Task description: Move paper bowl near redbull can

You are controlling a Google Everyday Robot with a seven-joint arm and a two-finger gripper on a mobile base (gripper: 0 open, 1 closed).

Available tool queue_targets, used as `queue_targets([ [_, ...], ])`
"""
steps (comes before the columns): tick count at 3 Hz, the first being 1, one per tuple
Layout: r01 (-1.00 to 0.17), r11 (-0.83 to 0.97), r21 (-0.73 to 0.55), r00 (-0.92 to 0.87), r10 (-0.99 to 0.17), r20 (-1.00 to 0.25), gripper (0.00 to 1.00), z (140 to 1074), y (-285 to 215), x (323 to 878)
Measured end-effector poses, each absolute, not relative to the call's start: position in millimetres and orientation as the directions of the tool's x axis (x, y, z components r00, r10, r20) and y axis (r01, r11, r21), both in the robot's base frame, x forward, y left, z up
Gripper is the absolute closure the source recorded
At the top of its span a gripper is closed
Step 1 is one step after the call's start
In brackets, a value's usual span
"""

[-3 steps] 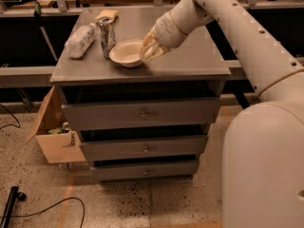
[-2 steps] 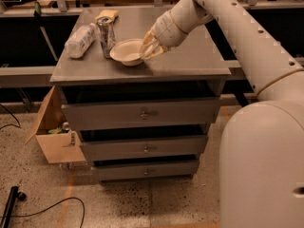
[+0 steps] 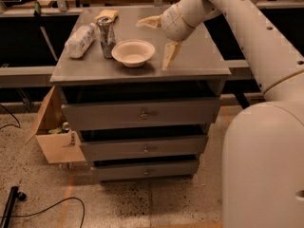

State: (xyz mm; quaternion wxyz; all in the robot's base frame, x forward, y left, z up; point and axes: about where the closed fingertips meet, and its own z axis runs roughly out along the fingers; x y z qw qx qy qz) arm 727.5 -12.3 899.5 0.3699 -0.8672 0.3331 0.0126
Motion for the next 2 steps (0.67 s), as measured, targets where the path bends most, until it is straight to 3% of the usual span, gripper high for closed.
queue_targets([
  [2, -0.569, -0.363, -0.738, 0.664, -0.732, -0.151, 0.0, 965.2, -86.4, 753.8],
])
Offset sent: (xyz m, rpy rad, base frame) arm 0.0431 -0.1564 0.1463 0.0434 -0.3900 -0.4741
